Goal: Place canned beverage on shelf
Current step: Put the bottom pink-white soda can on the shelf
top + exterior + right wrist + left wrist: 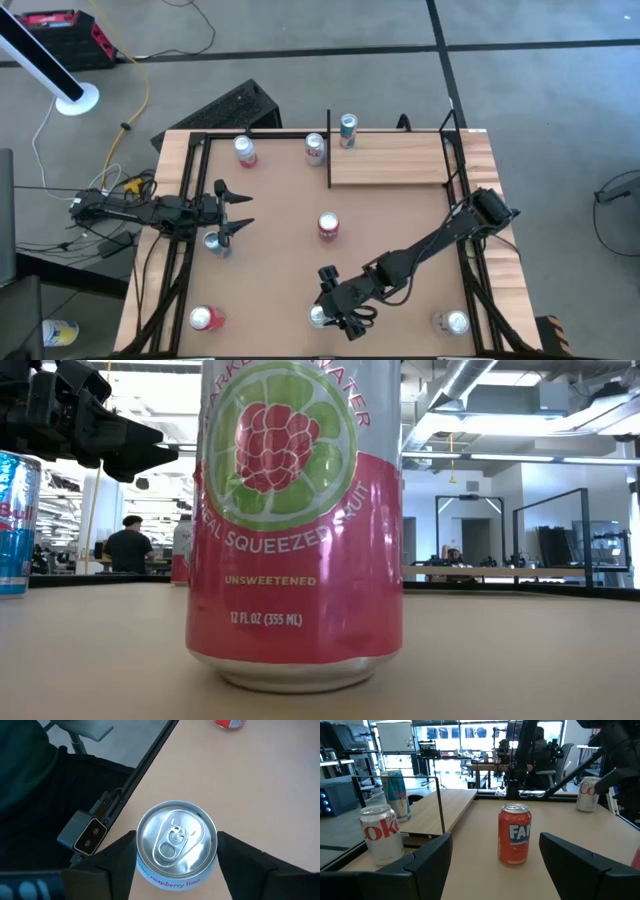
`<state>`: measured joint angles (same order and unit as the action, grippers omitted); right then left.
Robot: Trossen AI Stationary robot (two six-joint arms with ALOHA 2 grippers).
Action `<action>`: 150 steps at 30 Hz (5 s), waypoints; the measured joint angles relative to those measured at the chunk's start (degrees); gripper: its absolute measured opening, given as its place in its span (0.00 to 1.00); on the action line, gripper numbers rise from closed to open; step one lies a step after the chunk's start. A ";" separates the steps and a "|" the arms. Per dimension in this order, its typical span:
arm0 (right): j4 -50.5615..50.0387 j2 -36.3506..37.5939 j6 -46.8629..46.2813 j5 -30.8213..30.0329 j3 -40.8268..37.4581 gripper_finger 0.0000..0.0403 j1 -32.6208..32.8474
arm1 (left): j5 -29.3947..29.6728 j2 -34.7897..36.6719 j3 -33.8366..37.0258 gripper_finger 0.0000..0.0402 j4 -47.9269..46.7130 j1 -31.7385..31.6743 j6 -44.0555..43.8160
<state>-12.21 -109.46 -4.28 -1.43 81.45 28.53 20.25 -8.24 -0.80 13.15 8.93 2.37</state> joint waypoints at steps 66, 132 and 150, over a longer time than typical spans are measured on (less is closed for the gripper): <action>-16.24 3.18 -10.81 -3.89 -0.09 0.82 -5.80 | 0.00 0.01 0.00 0.71 -0.45 0.00 0.44; -16.00 40.36 11.61 9.01 -29.71 0.74 -68.74 | 0.02 0.01 0.00 0.71 -0.85 -0.02 1.25; -15.95 40.36 10.32 7.54 -29.71 0.81 -68.72 | 0.02 -0.01 0.00 0.71 -0.85 -0.01 1.09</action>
<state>-28.16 -69.10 6.04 6.11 51.75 -40.18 20.27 -8.25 -0.80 12.29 8.92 3.46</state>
